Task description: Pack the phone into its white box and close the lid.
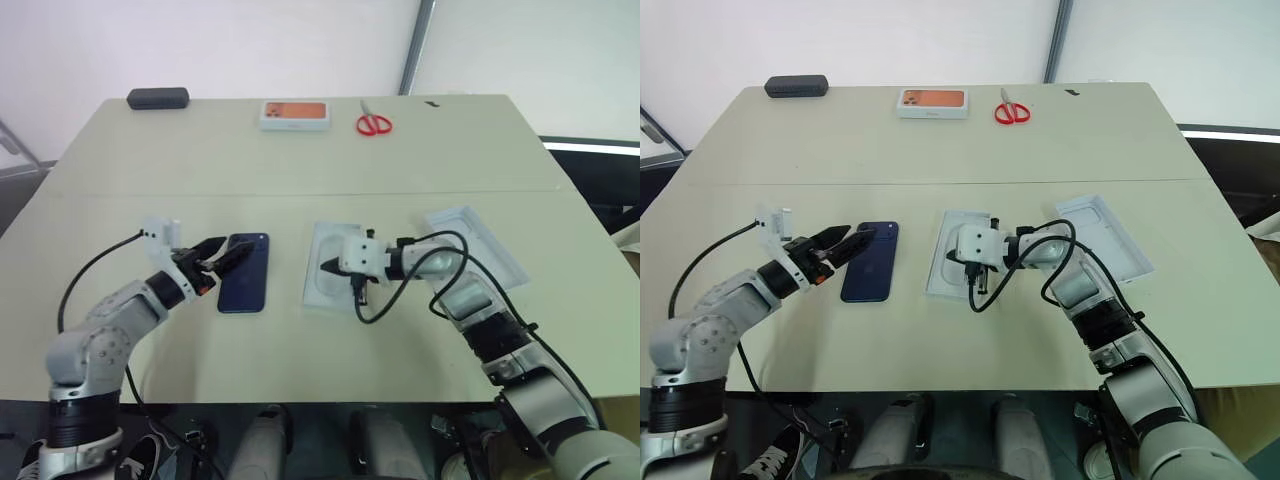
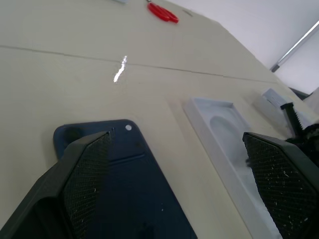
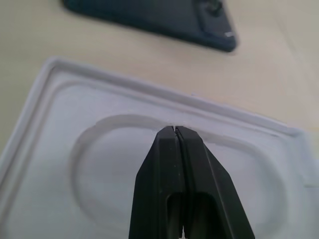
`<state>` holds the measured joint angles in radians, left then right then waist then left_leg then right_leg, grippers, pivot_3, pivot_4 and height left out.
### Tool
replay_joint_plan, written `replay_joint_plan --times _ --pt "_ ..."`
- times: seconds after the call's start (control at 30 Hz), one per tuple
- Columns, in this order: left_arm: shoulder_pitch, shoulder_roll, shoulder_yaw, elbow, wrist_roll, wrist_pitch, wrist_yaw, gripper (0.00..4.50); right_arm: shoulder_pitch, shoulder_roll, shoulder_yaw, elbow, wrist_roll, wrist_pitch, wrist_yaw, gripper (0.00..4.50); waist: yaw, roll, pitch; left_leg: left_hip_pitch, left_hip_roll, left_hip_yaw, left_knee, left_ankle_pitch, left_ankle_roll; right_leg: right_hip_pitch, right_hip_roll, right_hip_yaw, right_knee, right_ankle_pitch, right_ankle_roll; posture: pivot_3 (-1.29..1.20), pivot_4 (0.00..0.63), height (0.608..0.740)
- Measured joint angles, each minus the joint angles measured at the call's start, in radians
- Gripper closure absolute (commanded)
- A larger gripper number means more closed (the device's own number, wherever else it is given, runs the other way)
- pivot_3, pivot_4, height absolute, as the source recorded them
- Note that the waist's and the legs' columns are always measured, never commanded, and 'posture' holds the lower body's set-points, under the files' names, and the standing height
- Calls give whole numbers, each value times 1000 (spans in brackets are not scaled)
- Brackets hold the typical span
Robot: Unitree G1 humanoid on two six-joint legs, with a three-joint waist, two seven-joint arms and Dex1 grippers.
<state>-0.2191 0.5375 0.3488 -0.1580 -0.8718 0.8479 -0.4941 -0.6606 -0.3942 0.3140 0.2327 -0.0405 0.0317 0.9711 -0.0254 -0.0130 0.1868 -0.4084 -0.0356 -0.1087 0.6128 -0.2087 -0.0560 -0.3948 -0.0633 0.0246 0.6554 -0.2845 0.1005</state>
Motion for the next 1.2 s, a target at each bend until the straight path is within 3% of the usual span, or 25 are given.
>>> replay_joint_plan --times 0.2,0.5,0.7,1.0,1.2 --pt "-28 78 66 112 -54 121 4 0 -38 119 11 -63 30 83 -41 4455 0 0 0 0 -1 0 0 0 0 0 -1 0 0 0 0 0 150 740" --pt "-113 83 57 255 -51 239 38 0 -142 221 196 50 -145 107 -83 4455 5 0 0 -1 -1 -1 0 1 -1 -1 -2 0 0 0 0 0 150 740" --pt "-109 69 18 228 -33 263 19 0 -156 189 280 81 -205 244 6 4455 7 0 0 0 -2 -1 -1 1 -1 -1 -2 0 0 0 0 0 150 740" --pt "-108 37 -1 200 4 260 14 0 -167 209 286 89 -230 249 -1 4455 8 1 -2 1 -2 -1 -1 1 -2 1 -2 -1 0 0 0 0 150 740" --pt "-137 -45 0 189 0 295 39 0 -167 217 286 103 -234 244 -14 4455 13 2 -4 2 -2 -1 -1 1 -1 2 -3 -1 0 0 0 0 150 740"
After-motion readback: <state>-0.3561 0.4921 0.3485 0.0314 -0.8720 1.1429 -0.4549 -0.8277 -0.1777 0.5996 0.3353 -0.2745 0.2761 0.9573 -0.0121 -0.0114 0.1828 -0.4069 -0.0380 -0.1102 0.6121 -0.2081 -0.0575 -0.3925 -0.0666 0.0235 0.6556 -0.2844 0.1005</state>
